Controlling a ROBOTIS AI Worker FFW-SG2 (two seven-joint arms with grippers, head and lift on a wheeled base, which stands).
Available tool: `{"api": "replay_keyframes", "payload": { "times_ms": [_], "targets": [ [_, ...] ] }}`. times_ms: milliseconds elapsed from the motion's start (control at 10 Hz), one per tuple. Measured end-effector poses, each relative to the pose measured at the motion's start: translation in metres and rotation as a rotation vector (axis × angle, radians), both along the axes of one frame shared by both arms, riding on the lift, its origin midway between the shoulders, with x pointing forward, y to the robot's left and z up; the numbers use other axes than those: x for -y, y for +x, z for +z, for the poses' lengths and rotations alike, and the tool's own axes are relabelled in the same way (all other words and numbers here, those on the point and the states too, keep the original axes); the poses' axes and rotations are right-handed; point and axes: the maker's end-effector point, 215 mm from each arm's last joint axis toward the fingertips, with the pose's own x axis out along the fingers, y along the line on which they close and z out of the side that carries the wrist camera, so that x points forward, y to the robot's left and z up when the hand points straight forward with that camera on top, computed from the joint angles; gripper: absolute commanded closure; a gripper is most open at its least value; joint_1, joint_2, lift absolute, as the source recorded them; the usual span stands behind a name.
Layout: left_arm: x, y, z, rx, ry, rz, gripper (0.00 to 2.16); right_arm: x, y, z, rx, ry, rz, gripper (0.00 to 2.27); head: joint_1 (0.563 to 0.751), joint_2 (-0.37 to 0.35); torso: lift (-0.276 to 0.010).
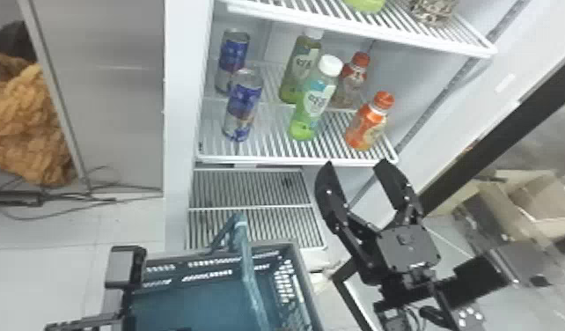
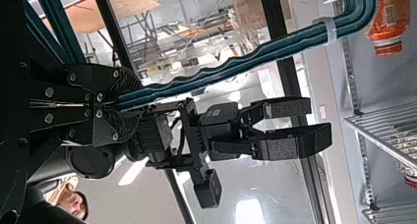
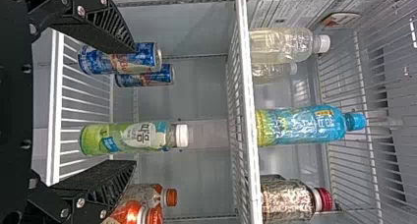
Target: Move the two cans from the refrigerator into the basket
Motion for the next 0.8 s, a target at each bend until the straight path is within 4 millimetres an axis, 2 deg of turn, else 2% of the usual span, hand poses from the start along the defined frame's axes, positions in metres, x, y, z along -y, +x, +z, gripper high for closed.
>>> {"api": "replay_keyframes", "payload": {
  "times_ms": [800],
  "targets": [
    [0.0006,0.0,0.0005,0.0,-0.002,0.001,1.19,-0.0008,-0.0004,0.0,-0.001,0.001,0.002,0.22,0.695,-0.35,-0.276]
  ]
}}
